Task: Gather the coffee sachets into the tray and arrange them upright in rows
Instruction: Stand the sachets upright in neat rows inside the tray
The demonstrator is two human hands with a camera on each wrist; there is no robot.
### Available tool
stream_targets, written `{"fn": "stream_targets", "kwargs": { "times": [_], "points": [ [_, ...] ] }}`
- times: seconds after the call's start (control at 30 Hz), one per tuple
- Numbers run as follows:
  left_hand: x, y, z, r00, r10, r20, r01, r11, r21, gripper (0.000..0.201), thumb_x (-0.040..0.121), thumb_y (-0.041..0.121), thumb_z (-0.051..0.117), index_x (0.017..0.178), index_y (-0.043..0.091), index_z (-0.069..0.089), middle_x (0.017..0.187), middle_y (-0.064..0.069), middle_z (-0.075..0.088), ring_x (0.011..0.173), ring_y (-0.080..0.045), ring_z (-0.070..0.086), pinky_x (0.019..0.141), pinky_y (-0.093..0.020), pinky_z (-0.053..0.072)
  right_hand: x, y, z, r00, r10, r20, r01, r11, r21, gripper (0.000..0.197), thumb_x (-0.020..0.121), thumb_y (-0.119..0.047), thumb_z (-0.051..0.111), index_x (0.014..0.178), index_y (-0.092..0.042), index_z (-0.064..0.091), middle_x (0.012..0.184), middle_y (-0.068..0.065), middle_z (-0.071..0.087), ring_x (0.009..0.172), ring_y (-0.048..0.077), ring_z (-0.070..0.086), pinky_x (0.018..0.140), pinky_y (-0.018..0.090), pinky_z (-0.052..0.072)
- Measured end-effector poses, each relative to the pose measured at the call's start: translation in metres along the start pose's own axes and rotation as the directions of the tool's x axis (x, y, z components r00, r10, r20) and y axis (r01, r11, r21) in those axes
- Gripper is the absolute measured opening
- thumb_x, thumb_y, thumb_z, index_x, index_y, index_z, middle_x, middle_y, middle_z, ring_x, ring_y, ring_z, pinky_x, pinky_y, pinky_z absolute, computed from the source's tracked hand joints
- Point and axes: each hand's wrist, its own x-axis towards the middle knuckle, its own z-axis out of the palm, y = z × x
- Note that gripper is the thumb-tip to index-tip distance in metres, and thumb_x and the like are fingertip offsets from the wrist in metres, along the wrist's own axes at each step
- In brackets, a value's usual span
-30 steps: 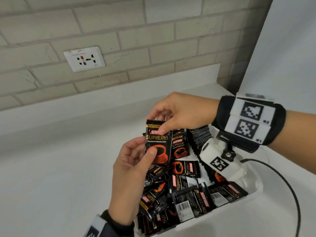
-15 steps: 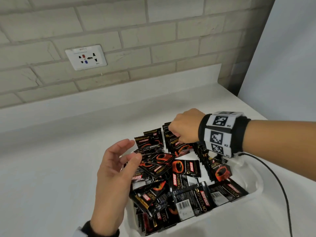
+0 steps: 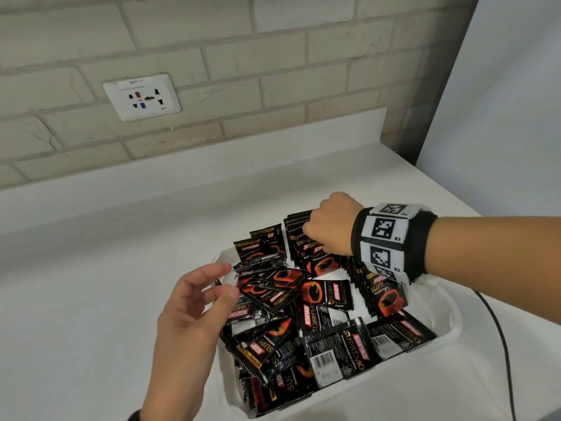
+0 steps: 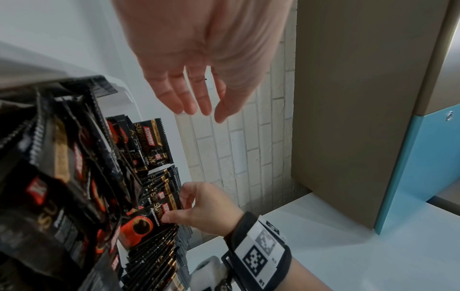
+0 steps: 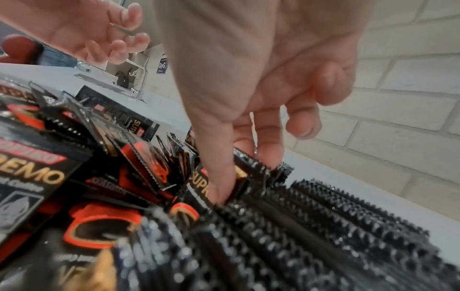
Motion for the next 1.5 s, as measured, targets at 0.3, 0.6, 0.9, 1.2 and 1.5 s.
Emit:
{"fn": "stream_targets", "kwargs": {
  "times": [0.3,0.6,0.9,1.2,1.5],
  "points": [
    [-0.002,0.001,-0.002,1.000,-0.014,0.003,0.014,0.999,0.029,0.030,0.079,-0.005,0.062,0.084,0.024,0.065,0.085,0.013,0.072,0.070,-0.005,0.060,0.066,-0.018,0.052,-0.003,0.003,-0.001,0.994,0.040,-0.103,-0.038,0.999,0.028,0.030,0.089,-0.039,0.056,0.105,-0.015,0.054,0.096,0.000,0.065,0.086,0.022,0.062,0.066,0.028,0.036],
    [-0.005,0.001,-0.008,0.996,0.039,0.084,-0.058,0.971,0.230,0.030,0.077,0.005,0.072,0.080,0.034,0.068,0.078,0.010,0.068,0.069,-0.002,0.060,0.064,-0.012,0.049,-0.059,0.014,-0.019,0.972,0.197,-0.131,-0.120,0.887,0.446,0.032,0.088,-0.055,0.045,0.102,-0.027,0.052,0.085,-0.010,0.055,0.080,0.015,0.054,0.060,0.026,0.032],
    [0.018,0.023,0.000,0.710,-0.218,0.670,-0.490,0.531,0.692,0.063,0.066,0.063,0.064,0.113,0.063,0.022,0.119,0.049,0.023,0.116,0.028,0.017,0.096,0.003,0.019,-0.151,-0.026,0.022,0.998,0.044,-0.037,0.000,0.641,0.768,0.044,0.074,-0.076,0.036,0.108,-0.047,0.038,0.109,-0.025,0.048,0.099,-0.012,0.039,0.081,0.013,0.036],
    [0.005,0.016,0.043,0.464,-0.387,0.797,-0.744,0.318,0.588,0.080,0.081,0.059,0.054,0.146,0.034,0.015,0.148,0.023,0.012,0.128,0.012,0.005,0.102,0.001,0.003,-0.180,-0.058,0.073,0.990,0.137,0.044,-0.114,0.557,0.823,0.083,0.034,-0.091,-0.024,0.099,-0.065,0.023,0.109,-0.051,0.022,0.113,-0.030,0.004,0.090,-0.007,0.008],
    [0.025,-0.012,0.095,0.421,-0.632,0.650,-0.785,0.105,0.611,0.069,0.091,0.052,0.041,0.144,0.010,0.026,0.149,-0.004,0.028,0.135,-0.020,0.027,0.111,-0.037,0.029,-0.177,-0.071,0.084,0.961,0.274,0.032,-0.188,0.570,0.800,0.057,0.086,-0.070,0.004,0.092,-0.046,0.056,0.085,-0.036,0.056,0.079,-0.012,0.056,0.096,0.015,0.025]
  ]
}}
